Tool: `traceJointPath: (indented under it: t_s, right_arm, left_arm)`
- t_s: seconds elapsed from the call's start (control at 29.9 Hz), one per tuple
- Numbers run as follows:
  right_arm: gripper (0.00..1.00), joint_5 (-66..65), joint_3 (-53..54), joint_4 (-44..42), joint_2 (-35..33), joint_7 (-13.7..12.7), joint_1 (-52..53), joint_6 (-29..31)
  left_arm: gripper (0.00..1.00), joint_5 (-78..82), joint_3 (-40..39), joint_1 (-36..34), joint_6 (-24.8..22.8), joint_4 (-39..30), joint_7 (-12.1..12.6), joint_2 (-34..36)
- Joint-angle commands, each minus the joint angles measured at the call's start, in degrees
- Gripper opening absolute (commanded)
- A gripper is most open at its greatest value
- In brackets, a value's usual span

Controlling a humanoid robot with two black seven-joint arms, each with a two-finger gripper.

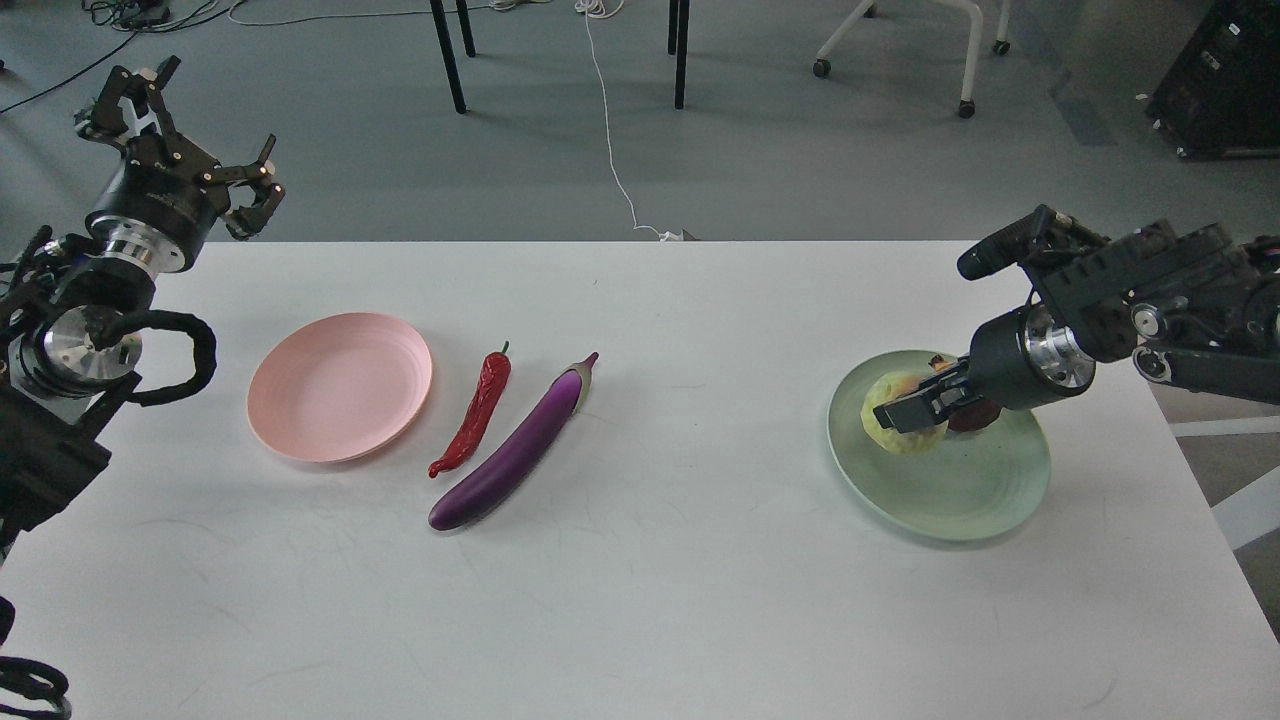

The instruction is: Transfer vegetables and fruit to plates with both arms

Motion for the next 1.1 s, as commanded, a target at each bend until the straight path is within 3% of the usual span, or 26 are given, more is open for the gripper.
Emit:
traceJointPath:
  t_s: [0.0,0.13,0.37,0.6,0.8,0.9,1.07]
  right_arm:
    - [0.51,-0.4,0.7,0.0,-2.8,0.0,-3.3,-0.2]
    - [0.59,-0.4,0.9,-0.2,-3.1,0.0,-5.4,-0.4]
    - [0.90,-0.5,0.9,-0.3,-3.1,-0.1,-6.5,-1.8]
    - [0.95,0.2,4.5,-0.1,-4.1,0.2,-6.2,-1.8]
    - [0.97,4.5,26.1,-5.5,-8.9,0.2,-7.3,-1.4]
    - [0.97,11.1,38.5,-10.1,-7.4,0.3,-12.2,-1.9]
    - [0.98,18.9,57.6,-15.4,-3.6,0.4,-19.6,-1.9]
  left_arm:
    - [0.98,0.0,0.0,0.1,0.1,0.0,0.0,-0.1]
    - [0.98,0.0,0.0,0.0,0.1,0.1,0.1,0.0]
    - [0.98,0.0,0.0,0.0,0.3,0.0,0.1,-0.1]
    - [0.98,0.1,0.1,-0.1,0.3,0.0,0.3,-0.1]
    - [0.98,3.8,0.7,-0.4,-0.3,-1.1,0.4,1.7]
    - [0.98,11.0,1.4,-0.8,-2.8,-4.7,-0.3,3.4]
    - [0.98,22.2,1.4,-1.7,-2.4,-12.1,-0.4,6.9]
